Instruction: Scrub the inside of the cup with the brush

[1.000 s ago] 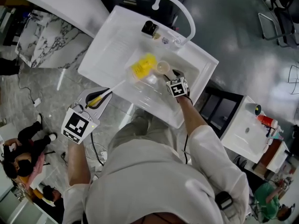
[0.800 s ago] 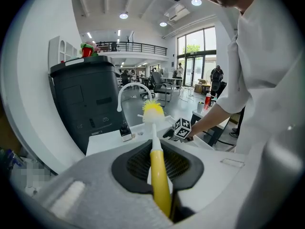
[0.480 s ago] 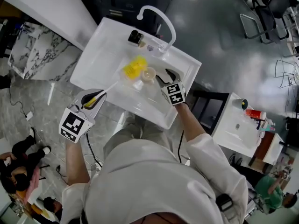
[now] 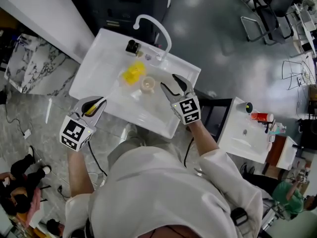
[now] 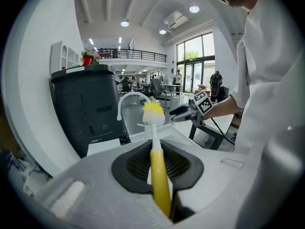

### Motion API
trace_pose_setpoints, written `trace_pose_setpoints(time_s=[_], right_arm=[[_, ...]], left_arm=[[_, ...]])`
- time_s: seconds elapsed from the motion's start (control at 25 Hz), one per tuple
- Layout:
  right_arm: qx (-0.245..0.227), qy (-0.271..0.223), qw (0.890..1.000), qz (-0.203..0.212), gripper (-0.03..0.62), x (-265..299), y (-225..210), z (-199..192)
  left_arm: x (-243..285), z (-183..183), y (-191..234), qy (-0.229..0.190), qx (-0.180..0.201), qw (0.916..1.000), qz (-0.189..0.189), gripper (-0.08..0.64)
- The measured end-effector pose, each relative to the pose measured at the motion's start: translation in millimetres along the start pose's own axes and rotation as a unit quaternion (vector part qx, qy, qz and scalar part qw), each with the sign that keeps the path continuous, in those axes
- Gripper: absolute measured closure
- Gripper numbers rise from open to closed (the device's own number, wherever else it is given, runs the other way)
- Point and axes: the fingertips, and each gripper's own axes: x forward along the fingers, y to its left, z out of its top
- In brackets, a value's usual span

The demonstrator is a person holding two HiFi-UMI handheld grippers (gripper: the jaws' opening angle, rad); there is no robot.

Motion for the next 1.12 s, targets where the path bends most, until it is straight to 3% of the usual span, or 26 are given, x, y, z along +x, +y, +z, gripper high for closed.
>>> trace_pose_setpoints(time_s=[0.84,1.04,1.12], right_arm=[[-0.015,-0.135,0.991,-0.008,0.357,-117.1,10.7,115.2],[-0.02,-0.149,0.988,-0.015,0.375,-129.0,13.0,124.3],[-0.024,-0.159,0.987,-0.02,0.421,-134.3,13.5,128.3]], left_arm=[[-4.3,16.8,-16.4,-0.022,-0.001,0.9997,0.001,0.517],[-4.7,20.9,-19.6,-0.027,0.002,0.9996,0.0,0.517],[-5.1,21.9,-21.0,-0.028,0.002,0.9996,-0.001,0.517]])
